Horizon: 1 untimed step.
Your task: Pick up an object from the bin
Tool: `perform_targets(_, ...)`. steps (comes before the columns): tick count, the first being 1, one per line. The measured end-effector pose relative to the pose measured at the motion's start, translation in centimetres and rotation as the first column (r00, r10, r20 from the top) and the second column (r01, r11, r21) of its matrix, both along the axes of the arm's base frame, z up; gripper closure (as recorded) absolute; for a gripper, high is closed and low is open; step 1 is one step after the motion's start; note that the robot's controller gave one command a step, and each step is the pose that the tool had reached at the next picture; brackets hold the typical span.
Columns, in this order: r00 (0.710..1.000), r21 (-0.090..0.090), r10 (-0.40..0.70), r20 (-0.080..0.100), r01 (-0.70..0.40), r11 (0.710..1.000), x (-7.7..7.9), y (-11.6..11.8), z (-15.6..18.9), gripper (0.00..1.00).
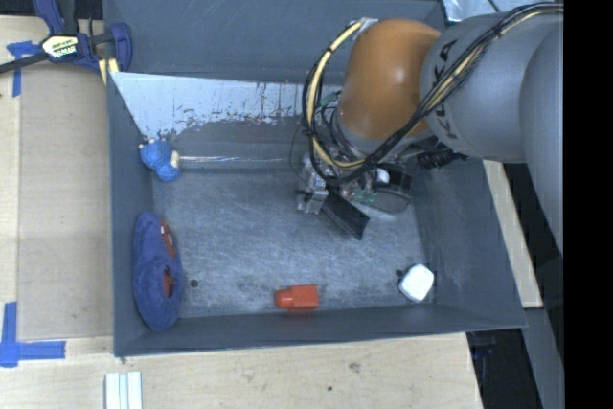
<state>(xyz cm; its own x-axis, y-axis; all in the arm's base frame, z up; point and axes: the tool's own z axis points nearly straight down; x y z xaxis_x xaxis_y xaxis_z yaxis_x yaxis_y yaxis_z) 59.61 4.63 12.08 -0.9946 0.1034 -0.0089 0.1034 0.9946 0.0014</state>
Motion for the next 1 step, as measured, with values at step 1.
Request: perform_targets(1,1.000,0.000,-0.002,-0.002,0.002,1.000,0.15,-0.05,1.25,1.00)
